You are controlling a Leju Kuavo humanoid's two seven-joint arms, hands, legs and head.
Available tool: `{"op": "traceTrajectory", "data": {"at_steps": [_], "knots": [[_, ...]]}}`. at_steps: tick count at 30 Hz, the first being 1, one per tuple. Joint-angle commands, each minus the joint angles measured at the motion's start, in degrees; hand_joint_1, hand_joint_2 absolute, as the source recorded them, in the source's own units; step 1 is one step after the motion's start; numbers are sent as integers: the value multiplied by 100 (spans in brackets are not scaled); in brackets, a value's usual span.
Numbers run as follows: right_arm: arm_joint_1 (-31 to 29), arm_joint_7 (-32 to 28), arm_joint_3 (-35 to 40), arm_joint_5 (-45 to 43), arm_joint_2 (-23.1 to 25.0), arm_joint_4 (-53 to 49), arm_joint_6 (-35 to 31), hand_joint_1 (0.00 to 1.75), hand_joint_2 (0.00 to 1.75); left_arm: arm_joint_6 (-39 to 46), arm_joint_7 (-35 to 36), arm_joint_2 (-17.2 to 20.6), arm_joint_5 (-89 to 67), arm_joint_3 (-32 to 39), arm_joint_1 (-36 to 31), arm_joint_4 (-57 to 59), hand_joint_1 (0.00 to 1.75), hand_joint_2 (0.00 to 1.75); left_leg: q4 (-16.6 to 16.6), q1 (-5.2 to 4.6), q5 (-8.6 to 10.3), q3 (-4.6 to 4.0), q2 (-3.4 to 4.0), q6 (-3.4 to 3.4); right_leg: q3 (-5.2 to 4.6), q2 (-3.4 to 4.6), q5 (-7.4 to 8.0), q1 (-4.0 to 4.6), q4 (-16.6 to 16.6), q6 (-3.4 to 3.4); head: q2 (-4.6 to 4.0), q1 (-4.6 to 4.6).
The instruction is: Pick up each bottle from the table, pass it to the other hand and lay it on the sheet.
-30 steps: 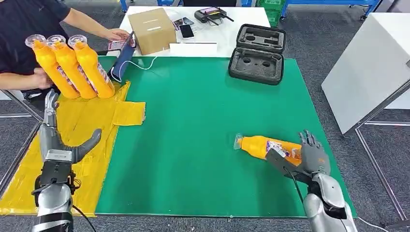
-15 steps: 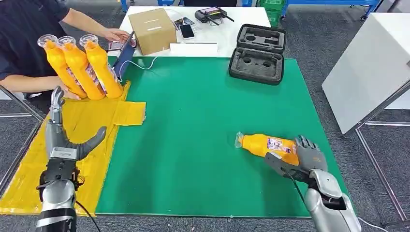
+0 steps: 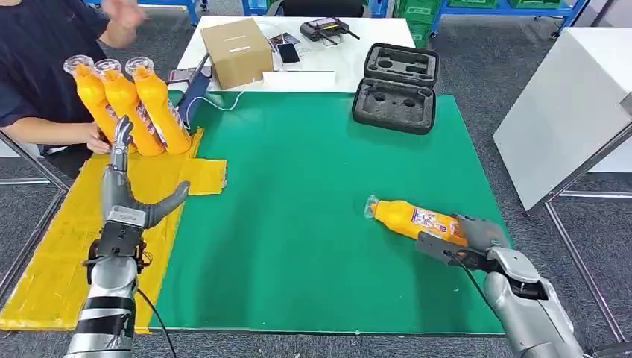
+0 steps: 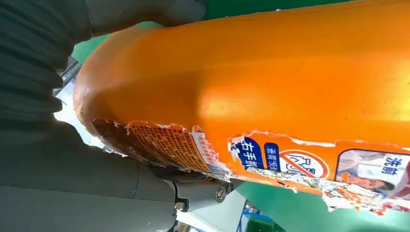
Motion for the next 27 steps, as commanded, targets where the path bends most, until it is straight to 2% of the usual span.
{"op": "traceTrajectory", "data": {"at_steps": [1,3,6,7,8,9,10,12,14,16,20,26,27], "knots": [[645,107,331,-160,-37,558,268,175,175,2,8,104,63,-229,-255,496,0,175,-9,14,13,-6,-35,-6,16,-29,6,14,-24,-7,0,0],[599,173,110,-282,261,485,-68,175,175,-189,163,123,277,-187,-167,408,0,175,-10,14,11,2,-34,-5,25,-29,5,14,-28,-7,0,-2],[349,206,-206,-383,1230,-238,-1313,175,175,-1222,766,211,1253,200,398,-208,0,175,-14,14,6,13,7,-8,29,12,10,14,-31,-10,0,0],[281,513,-92,-289,1361,-491,-1125,175,175,-1334,757,230,1299,309,562,-386,0,175,-13,10,1,15,31,-7,29,35,11,11,-24,-9,0,2],[272,562,-77,-289,1382,-544,-1080,175,175,-1357,754,231,1300,334,589,-406,0,175,-19,9,6,-9,66,-12,32,73,25,11,-21,-13,0,0],[328,290,-61,-381,1469,-855,-1473,175,175,-1823,983,166,1812,499,658,-470,0,175,-12,9,-2,0,56,-8,74,63,21,12,-15,-2,0,0],[399,-225,-112,-811,1689,-1294,-1851,175,175,-2365,1256,113,2536,672,797,-570,0,175,-3,6,-2,-4,64,-4,62,68,19,9,-3,3,0,-2],[419,-293,207,-964,1774,-2032,-1801,175,175,-2769,1425,43,3215,897,1020,-736,0,175,-7,6,0,-12,109,-10,32,111,28,10,-2,-1,0,-2],[335,-215,522,-1324,1796,-2426,-1663,175,175,-3087,1619,-2,3670,937,1126,-825,0,175,0,2,2,-40,109,-10,0,113,37,8,11,-13,0,2],[328,-271,772,-1558,1890,-2654,-1794,175,175,-3175,1702,-48,3815,836,1239,-980,0,175,3,0,7,-61,94,-11,-19,98,31,5,25,-7,0,-7],[381,-204,870,-1587,1848,-2701,-1868,175,175,-3105,1749,-65,3818,763,1270,-1057,0,175,1,2,27,-93,40,-4,-42,45,28,4,26,-3,0,-2],[387,-240,842,-1638,1801,-2642,-1920,175,175,-3089,1753,-36,3830,754,1247,-1027,0,175,-1,-1,29,-108,31,-4,-46,37,30,2,22,-3,0,-2],[405,-417,854,-1754,1880,-2700,-2007,175,175,-3115,1740,-53,3860,719,1280,-1072,0,175,-1,-5,30,-109,30,-3,-48,35,30,-2,22,-1,0,-4]]}}
